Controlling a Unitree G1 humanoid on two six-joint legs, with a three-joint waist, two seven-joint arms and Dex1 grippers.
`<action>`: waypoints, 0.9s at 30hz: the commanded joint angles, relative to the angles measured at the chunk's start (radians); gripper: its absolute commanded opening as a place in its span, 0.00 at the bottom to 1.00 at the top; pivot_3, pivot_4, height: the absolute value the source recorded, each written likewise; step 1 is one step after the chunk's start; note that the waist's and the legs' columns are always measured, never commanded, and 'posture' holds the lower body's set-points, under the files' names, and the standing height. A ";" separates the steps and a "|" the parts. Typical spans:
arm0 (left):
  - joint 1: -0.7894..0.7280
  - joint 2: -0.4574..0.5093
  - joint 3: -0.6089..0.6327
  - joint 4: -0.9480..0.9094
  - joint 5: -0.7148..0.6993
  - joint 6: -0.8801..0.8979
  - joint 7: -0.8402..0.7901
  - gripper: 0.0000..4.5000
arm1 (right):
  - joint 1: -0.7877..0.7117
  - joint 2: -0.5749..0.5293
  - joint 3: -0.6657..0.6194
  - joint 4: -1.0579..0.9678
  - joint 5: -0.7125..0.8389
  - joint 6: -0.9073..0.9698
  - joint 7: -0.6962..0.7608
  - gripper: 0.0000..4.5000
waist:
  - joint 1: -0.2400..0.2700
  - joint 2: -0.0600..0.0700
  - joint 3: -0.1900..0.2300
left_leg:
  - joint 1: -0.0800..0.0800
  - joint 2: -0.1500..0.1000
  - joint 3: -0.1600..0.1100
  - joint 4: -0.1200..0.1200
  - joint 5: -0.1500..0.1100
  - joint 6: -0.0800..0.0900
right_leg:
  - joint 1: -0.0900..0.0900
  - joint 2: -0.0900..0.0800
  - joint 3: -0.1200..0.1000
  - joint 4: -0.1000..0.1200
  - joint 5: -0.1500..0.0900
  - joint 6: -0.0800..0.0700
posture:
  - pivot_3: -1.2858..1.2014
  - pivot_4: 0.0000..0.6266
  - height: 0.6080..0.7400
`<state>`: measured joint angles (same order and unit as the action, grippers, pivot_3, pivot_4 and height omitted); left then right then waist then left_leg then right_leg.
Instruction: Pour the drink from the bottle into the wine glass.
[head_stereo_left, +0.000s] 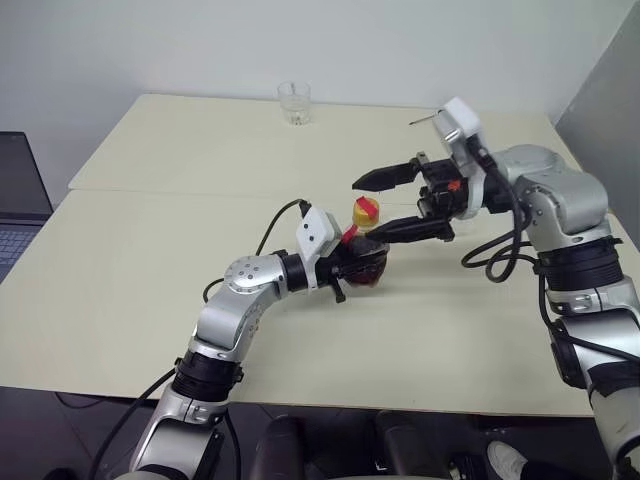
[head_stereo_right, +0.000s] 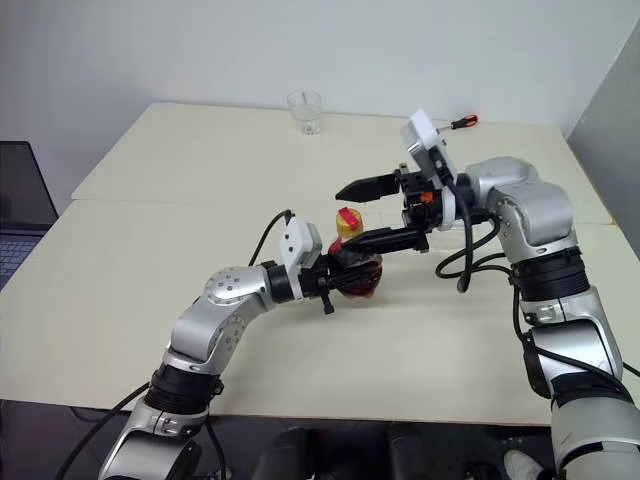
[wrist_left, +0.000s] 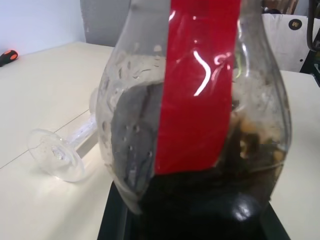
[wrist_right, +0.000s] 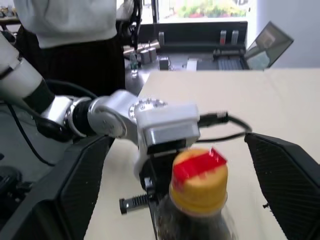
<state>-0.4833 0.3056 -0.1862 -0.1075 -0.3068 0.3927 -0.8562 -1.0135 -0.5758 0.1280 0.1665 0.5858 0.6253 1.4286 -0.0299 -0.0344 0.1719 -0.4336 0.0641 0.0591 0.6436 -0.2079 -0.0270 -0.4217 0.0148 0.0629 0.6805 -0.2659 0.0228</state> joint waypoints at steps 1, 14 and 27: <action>-0.027 -0.012 0.001 -0.023 -0.018 -0.019 -0.007 0.18 | 0.002 -0.037 -0.108 -0.092 0.057 0.039 -0.063 1.00 | 0.000 0.000 0.000 | 0.000 0.000 0.000 0.000 0.000 0.000 | 0.000 0.000 0.000 0.000 0.000 0.000 | 0.52 0.24 1.00; -0.031 -0.013 -0.008 -0.005 -0.019 -0.023 -0.029 0.18 | 0.148 0.046 -0.278 -0.685 0.150 0.491 -0.805 1.00 | -0.004 0.001 0.000 | 0.000 0.001 -0.001 -0.001 0.000 0.000 | -0.001 0.001 0.001 0.001 0.000 0.000 | 0.52 0.24 1.00; -0.041 -0.024 -0.013 0.018 -0.012 -0.032 -0.043 0.18 | 0.196 0.252 -0.279 -0.809 0.164 0.692 -1.203 1.00 | -0.004 0.001 0.000 | -0.001 0.000 0.000 0.000 0.000 0.000 | 0.000 -0.001 0.001 0.001 -0.001 0.001 | 0.52 0.24 1.00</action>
<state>-0.4978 0.2881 -0.1954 -0.0657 -0.3066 0.3845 -0.8896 -0.7923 -0.3431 -0.1325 -0.6010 0.7556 1.3215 0.2700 -0.0339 -0.0338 0.1721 -0.4341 0.0643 0.0593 0.6441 -0.2079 -0.0271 -0.4220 0.0148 0.0641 0.6812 -0.2668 0.0243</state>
